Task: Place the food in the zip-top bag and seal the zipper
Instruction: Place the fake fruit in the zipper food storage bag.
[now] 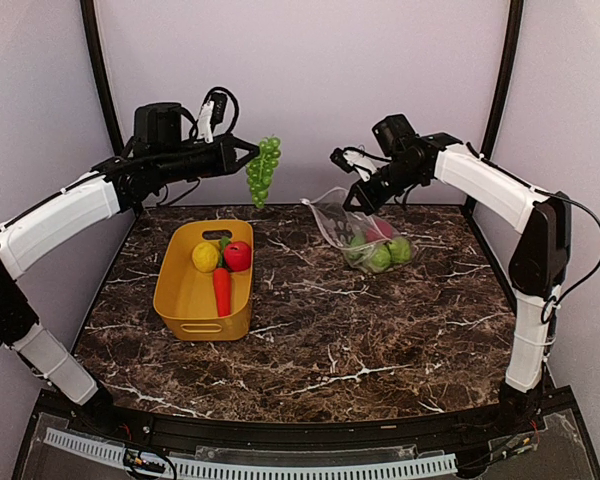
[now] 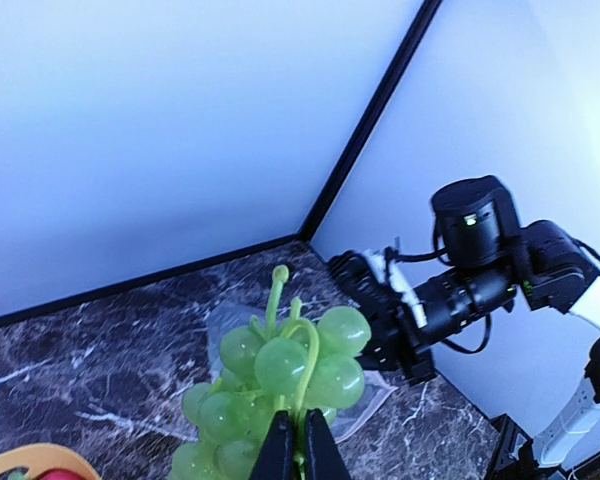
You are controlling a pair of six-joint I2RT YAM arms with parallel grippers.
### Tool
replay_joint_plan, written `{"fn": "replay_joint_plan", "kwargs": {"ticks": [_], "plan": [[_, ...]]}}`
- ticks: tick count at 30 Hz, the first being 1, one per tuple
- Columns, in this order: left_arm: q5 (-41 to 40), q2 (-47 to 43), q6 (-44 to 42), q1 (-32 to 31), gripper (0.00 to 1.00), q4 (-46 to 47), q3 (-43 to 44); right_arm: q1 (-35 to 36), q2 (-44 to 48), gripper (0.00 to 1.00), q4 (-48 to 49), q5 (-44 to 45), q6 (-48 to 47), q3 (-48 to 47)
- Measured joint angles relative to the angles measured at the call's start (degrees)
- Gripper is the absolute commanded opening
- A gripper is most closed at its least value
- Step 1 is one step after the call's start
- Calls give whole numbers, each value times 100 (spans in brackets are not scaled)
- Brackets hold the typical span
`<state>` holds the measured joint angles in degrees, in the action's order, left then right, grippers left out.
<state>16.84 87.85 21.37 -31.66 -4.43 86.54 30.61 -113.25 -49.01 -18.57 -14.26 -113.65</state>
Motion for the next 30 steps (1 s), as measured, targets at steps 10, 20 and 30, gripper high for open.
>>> {"fn": "replay_joint_plan", "kwargs": {"ticks": [10, 20, 30], "plan": [[210, 664, 216, -824, 1, 2116, 269, 11, 0, 0, -160, -260, 162, -476], [326, 1899, 328, -938, 1, 3407, 544, 9, 142, 0, -208, -730, 507, -691], [83, 2365, 234, -922, 1, 3692, 520, 11, 404, 0, -249, -737, 584, -695]]}}
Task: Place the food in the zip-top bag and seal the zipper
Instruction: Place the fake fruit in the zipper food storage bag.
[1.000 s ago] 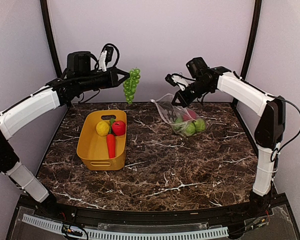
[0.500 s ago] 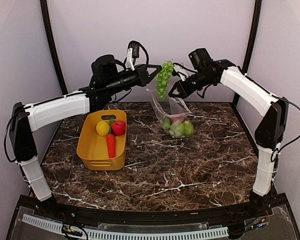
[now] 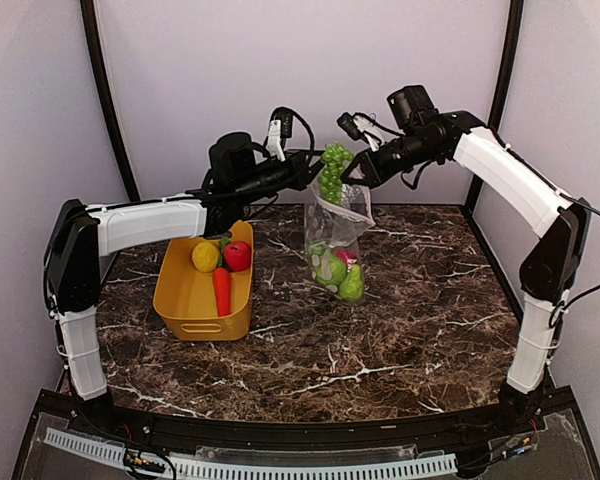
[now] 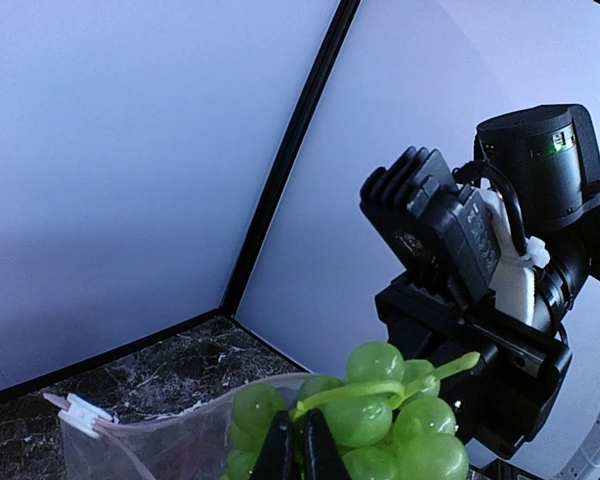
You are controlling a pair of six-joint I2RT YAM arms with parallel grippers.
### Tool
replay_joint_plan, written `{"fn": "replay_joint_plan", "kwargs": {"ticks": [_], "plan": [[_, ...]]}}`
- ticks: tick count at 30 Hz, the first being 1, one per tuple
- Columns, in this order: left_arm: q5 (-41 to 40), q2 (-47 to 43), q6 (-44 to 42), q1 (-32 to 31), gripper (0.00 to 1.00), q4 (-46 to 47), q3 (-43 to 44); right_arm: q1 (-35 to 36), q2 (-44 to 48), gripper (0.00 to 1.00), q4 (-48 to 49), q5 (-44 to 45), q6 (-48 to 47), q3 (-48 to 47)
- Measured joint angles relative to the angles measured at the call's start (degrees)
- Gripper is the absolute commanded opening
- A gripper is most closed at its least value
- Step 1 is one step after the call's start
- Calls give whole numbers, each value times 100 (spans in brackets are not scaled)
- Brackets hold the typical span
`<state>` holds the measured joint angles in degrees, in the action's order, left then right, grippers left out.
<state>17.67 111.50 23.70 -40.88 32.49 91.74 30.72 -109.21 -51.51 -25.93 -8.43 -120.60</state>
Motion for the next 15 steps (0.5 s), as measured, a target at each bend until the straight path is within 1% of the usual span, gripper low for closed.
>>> {"fn": "replay_joint_plan", "kwargs": {"ticks": [10, 15], "plan": [[-168, -9, -79, 0, 1, 52, -122, 0, 0, 0, -26, 87, -4, -50], [-190, -232, -109, 0, 1, 393, -796, -17, 0, 0, -39, 479, -7, -50]]}}
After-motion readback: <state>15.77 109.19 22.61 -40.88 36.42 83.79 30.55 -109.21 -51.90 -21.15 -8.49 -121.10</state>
